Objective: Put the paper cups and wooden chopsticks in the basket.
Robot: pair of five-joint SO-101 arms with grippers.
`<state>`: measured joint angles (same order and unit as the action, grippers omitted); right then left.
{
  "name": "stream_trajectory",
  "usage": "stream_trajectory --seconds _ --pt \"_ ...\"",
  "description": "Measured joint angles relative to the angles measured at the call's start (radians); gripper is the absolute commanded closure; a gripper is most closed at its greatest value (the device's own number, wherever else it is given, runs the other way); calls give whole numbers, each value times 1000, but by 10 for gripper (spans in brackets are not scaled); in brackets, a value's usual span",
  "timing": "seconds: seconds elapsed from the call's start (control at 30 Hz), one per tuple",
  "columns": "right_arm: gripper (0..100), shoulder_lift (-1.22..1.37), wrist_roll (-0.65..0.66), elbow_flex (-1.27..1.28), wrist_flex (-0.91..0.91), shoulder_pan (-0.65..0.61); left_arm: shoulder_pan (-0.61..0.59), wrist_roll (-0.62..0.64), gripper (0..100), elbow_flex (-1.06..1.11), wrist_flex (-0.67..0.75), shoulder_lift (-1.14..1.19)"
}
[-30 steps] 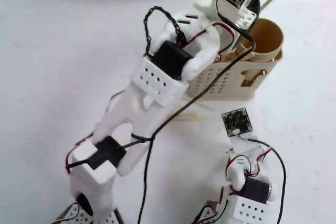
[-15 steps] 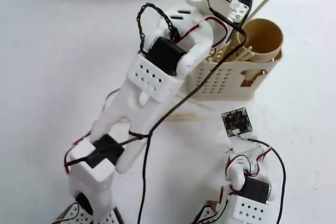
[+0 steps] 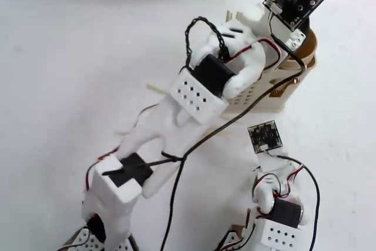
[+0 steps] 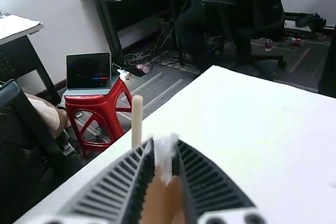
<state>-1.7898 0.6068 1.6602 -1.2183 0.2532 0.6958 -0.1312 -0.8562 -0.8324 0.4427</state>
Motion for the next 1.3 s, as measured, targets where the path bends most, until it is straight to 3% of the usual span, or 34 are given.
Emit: stream_trajectory --seconds 0.2,0.3,0.73,1.07,1.3 --pt "973 0 0 0 0 0 0 0 926 0 26 55" --pt "973 0 0 0 0 0 0 0 980 0 35 77" --pt "973 0 0 0 0 0 -77 0 977 -18 46 86" --pt "973 0 0 0 0 0 -169 0 976 -55 14 89" --pt "973 0 0 0 0 0 -157 0 976 -149 -91 91"
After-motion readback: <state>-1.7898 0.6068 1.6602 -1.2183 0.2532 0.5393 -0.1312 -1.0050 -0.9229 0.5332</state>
